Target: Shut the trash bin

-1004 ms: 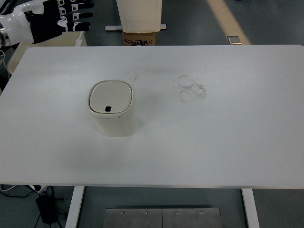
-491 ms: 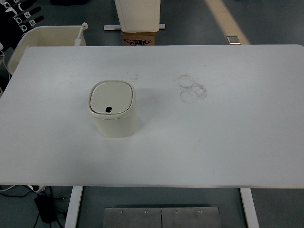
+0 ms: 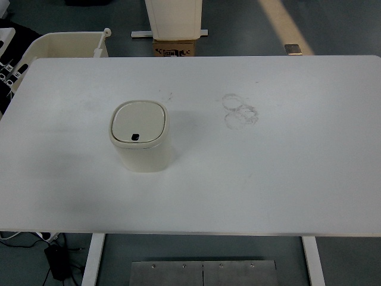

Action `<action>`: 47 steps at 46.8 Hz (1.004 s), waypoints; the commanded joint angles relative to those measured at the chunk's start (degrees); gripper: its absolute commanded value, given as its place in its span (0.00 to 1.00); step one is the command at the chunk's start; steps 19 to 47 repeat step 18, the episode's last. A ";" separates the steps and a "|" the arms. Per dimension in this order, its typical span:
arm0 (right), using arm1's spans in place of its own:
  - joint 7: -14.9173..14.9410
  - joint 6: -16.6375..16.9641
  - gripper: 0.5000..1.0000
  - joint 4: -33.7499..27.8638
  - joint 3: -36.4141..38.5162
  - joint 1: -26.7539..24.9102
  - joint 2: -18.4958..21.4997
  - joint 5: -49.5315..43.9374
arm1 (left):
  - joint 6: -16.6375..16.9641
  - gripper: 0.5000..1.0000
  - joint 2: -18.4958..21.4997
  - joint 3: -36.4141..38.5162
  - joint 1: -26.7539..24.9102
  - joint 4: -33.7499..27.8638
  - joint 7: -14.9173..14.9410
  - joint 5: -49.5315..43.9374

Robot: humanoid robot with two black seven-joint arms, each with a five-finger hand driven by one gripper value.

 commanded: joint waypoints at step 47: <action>0.10 -0.01 0.98 0.00 0.00 -0.21 0.00 0.00 | -0.79 1.00 -3.08 0.04 3.63 2.16 -0.85 0.01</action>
